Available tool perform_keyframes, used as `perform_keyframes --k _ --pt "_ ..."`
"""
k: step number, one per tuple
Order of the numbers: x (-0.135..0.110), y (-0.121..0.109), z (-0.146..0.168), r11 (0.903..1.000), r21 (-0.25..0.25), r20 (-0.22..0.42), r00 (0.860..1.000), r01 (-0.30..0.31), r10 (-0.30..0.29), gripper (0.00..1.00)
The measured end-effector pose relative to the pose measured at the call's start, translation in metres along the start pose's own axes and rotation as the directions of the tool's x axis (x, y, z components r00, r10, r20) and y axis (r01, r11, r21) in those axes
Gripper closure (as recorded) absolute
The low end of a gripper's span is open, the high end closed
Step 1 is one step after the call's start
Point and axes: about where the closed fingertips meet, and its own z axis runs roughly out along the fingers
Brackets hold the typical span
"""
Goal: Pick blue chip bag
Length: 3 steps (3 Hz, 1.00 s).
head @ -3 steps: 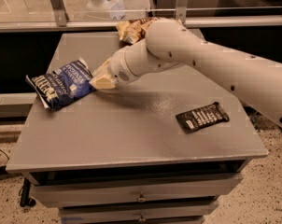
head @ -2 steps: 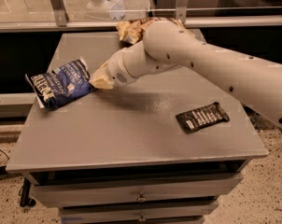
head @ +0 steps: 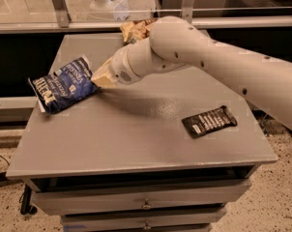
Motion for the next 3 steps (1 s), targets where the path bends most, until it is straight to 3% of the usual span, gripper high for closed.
perform_keyframes --k 1,3 --pt "-0.03 -0.021 -0.027 0.9962 0.072 0.019 0.999 0.049 -0.05 1.0" --pt "-0.099 -0.062 -0.081 0.9618 0.218 0.05 0.982 0.165 -0.18 1.0"
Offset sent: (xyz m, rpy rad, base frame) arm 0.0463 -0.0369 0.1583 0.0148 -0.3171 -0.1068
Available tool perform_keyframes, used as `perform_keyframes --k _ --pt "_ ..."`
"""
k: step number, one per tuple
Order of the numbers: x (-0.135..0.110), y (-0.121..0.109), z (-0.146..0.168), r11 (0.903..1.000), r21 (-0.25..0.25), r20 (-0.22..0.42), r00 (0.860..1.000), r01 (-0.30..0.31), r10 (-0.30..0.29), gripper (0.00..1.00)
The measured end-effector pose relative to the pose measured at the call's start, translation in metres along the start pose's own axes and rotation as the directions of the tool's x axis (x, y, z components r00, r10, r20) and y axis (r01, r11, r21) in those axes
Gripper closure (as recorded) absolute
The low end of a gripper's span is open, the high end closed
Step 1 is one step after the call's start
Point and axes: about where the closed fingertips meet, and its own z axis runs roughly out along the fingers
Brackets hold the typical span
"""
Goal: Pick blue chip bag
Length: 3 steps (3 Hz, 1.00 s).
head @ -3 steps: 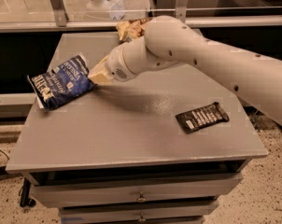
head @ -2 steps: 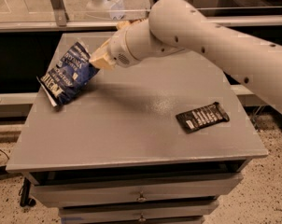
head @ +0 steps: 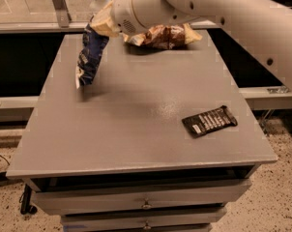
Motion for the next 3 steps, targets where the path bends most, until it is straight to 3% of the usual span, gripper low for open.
perform_keyframes --k 2,3 --pt "-0.06 -0.019 -0.017 0.9953 0.043 0.105 0.99 0.087 -0.091 1.0" --pt "-0.064 -0.02 -0.017 0.9947 0.045 0.111 0.989 0.092 -0.097 1.0"
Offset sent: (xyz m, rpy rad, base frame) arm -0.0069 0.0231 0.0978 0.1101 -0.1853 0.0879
